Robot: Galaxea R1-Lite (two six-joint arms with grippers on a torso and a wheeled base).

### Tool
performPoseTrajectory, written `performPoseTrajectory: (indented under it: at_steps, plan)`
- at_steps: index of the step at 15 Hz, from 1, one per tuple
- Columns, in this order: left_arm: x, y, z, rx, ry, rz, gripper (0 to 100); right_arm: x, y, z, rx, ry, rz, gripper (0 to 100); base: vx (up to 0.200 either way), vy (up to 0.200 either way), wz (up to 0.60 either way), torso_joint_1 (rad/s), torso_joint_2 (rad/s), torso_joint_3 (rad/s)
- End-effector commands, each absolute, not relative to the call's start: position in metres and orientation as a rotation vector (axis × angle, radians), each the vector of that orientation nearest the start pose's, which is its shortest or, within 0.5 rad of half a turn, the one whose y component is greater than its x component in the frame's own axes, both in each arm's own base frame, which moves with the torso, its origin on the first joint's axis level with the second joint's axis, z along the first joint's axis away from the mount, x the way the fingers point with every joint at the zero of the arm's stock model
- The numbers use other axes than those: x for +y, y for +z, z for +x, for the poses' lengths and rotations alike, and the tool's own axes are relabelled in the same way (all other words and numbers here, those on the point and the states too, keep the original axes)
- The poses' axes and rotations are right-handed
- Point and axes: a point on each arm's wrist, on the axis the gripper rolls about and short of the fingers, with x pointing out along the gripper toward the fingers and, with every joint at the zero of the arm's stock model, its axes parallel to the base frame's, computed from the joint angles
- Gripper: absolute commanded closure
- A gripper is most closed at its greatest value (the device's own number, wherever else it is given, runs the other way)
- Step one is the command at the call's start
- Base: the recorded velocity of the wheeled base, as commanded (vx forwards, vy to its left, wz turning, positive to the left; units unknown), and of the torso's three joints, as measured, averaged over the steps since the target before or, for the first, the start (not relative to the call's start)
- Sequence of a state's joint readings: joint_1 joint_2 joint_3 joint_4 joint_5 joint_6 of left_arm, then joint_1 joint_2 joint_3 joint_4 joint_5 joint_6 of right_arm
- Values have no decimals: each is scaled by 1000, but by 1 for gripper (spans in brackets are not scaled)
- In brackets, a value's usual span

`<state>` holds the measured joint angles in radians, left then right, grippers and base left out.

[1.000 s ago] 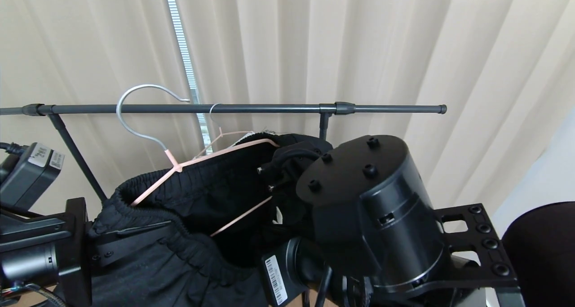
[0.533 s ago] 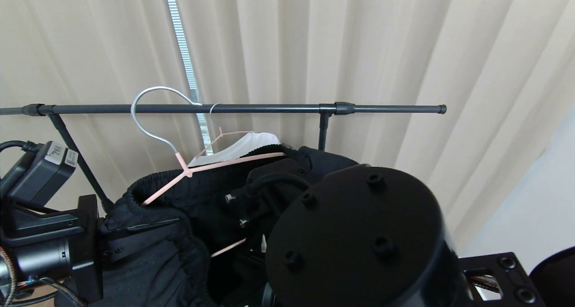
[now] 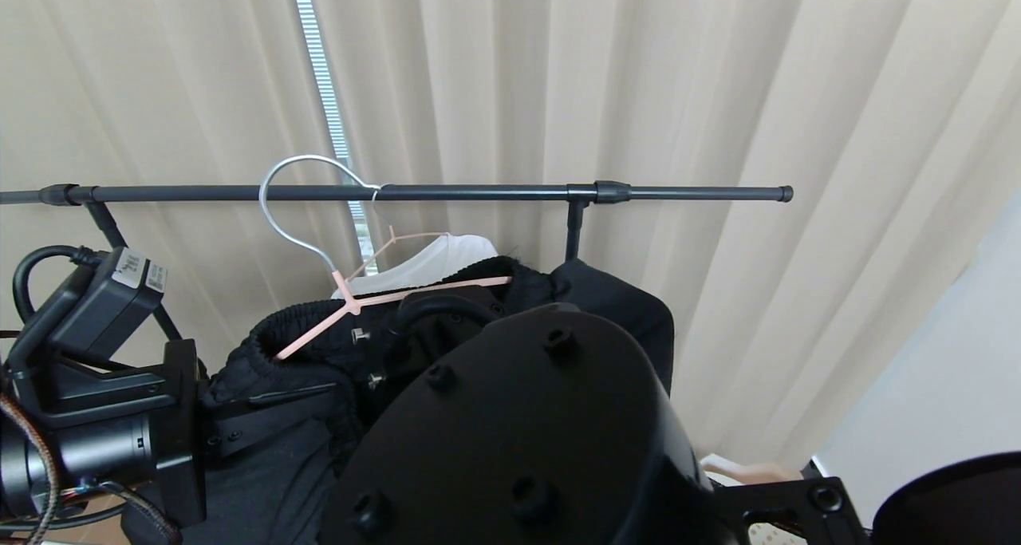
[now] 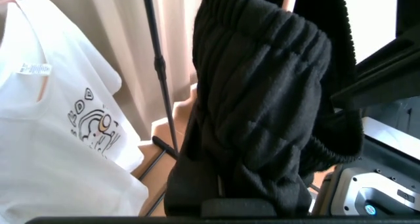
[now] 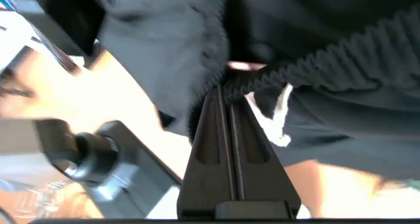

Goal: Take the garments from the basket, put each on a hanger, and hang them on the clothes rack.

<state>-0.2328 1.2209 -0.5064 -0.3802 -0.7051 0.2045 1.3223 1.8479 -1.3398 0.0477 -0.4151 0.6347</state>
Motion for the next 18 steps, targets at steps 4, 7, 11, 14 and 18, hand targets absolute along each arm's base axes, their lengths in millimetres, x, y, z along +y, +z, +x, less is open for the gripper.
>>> performPoseTrajectory:
  at_steps: [4, 7, 11, 14, 18]
  plan:
    - [-54, 192, 163, 240, -961, 108, 100, 348, 213, 97, 633, 717, 147, 100, 0, 0, 0, 0, 0, 0]
    - [-54, 190, 162, 249, -965, 106, 100, 353, 224, 98, 605, 729, 261, 100, 0, 0, 0, 0, 0, 0]
    - [-56, 189, 161, 251, -974, 106, 100, 351, 223, 100, 604, 720, 265, 100, 0, 0, 0, 0, 0, 0]
    - [-55, 191, 160, 243, -972, 108, 100, 350, 218, 99, 612, 717, 242, 100, 0, 0, 0, 0, 0, 0]
    - [-54, 191, 158, 240, -970, 109, 100, 349, 215, 100, 622, 714, 222, 0, 0, 0, 0, 0, 0, 0]
